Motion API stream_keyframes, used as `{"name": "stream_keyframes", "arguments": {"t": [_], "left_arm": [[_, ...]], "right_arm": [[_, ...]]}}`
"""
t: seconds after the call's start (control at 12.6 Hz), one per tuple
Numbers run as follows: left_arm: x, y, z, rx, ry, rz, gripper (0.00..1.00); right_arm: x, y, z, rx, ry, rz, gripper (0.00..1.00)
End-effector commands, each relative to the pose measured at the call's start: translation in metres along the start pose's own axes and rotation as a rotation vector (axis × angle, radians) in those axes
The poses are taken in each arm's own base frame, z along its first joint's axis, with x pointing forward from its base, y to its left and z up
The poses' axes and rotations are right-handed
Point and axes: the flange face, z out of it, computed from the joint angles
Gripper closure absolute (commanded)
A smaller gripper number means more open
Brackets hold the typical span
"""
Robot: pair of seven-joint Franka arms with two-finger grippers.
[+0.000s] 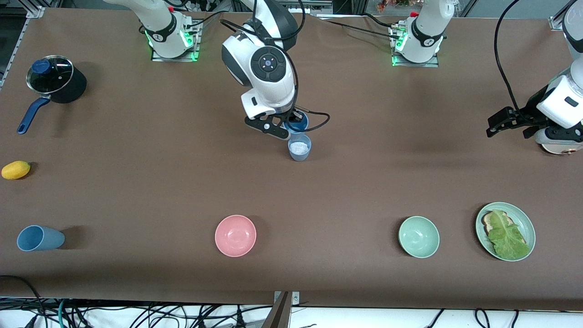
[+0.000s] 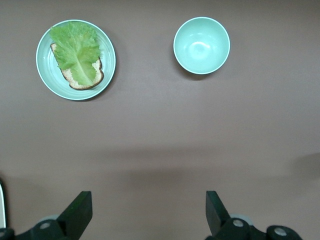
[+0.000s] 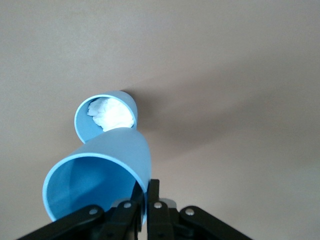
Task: Stack blue cups with both arms
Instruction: 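Lower the held cup into the standing cup with the right gripper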
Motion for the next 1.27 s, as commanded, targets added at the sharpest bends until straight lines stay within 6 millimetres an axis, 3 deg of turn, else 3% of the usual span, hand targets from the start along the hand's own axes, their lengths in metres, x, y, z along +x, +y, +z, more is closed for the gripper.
{"name": "stream_keyframes", "arguments": {"t": [0.0,0.47,1.19], "left_arm": [[-0.004,-0.001,-0.008,0.015,0.0,0.019,0.0],[-0.004,0.0,-0.007,0.015,-0.001,0.02,0.0],[-0.006,0.001,-0.008,0.014,-0.014,0.023,0.0]], "right_arm": [[-0.002,-0.011,0.001,0.019,-0.005,0.022,1.0],[0.002,-0.022,0.002,0.032,0.001,0.019,1.0],[0.012,-0.019,-0.001,0.031,0.015,0.009,1.0]]}}
